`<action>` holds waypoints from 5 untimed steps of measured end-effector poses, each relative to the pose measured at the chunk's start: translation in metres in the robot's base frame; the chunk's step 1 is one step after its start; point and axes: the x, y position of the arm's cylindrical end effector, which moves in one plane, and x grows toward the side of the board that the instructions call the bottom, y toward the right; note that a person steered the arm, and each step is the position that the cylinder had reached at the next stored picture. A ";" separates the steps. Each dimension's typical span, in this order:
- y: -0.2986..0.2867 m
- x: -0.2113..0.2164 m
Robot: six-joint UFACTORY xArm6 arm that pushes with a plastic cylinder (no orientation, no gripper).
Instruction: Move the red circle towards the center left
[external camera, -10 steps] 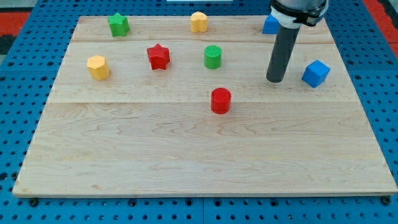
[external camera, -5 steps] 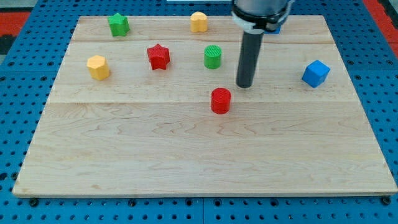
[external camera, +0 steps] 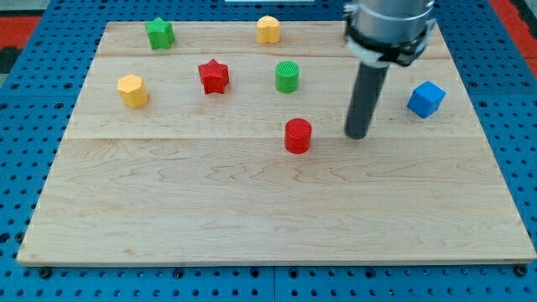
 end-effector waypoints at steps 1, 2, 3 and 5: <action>-0.082 -0.009; -0.122 -0.010; -0.198 0.021; -0.206 0.025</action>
